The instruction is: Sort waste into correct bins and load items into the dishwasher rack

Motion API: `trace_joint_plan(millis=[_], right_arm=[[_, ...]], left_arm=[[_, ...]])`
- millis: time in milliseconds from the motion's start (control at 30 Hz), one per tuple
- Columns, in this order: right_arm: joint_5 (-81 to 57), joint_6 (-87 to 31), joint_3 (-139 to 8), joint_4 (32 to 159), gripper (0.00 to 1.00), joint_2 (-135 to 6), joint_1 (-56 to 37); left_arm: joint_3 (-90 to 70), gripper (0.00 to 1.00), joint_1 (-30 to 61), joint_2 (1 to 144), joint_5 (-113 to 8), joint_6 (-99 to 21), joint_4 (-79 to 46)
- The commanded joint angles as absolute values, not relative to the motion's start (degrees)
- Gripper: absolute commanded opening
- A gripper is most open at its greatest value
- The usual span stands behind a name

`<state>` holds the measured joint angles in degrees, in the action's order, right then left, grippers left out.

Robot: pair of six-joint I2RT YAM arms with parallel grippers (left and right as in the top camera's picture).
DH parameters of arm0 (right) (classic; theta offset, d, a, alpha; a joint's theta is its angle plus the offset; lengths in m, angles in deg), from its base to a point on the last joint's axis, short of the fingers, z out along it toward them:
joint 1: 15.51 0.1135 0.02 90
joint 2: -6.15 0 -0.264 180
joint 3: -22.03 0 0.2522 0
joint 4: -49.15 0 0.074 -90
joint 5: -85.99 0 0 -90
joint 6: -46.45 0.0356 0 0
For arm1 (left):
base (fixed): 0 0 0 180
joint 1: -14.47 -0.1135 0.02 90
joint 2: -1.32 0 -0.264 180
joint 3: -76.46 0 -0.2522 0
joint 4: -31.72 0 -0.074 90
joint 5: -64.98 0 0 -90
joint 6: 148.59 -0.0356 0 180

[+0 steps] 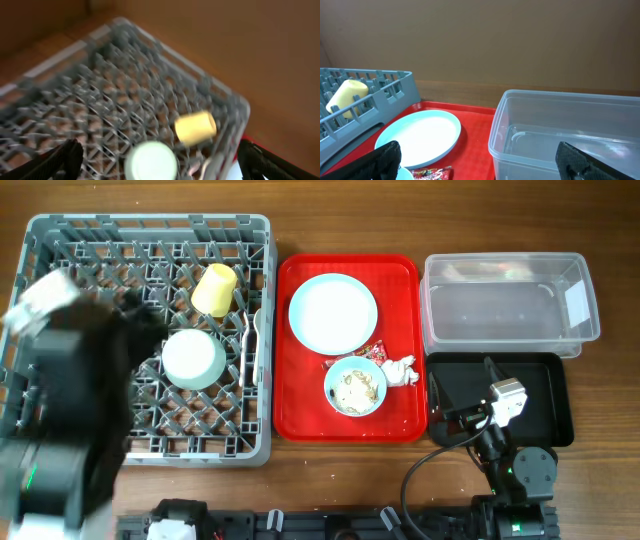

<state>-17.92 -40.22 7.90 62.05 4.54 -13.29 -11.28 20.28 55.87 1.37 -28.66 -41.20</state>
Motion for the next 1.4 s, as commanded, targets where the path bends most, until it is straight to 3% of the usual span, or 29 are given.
trace_joint_plan(millis=[0,300,867,1000,1167,1367], right_arm=[[-18.1,-40.4,8.0,61.7,1.0,4.5,-12.9],[-18.1,-40.4,8.0,61.7,1.0,4.5,-12.9],[-17.9,-40.4,8.0,61.0,1.0,4.5,-12.9],[-24.7,-31.7,7.2,59.6,1.0,4.5,-12.9],[-24.4,-30.2,-6.0,72.1,1.0,1.2,-12.9],[-23.6,-42.1,-39.7,99.7,1.0,-21.6,-12.9]], left_arm=[[-10.5,1.0,16.5,48.0,3.6,-28.1,-41.7],[-10.5,1.0,16.1,36.7,3.6,-28.1,-42.5],[-10.5,1.0,16.1,35.9,3.6,-28.1,-43.4],[-10.5,1.0,16.1,35.9,3.6,-28.1,-43.4],[-10.5,1.0,16.1,35.9,3.6,-28.1,-43.4],[-10.5,1.0,16.1,35.9,3.6,-28.1,-43.4]])
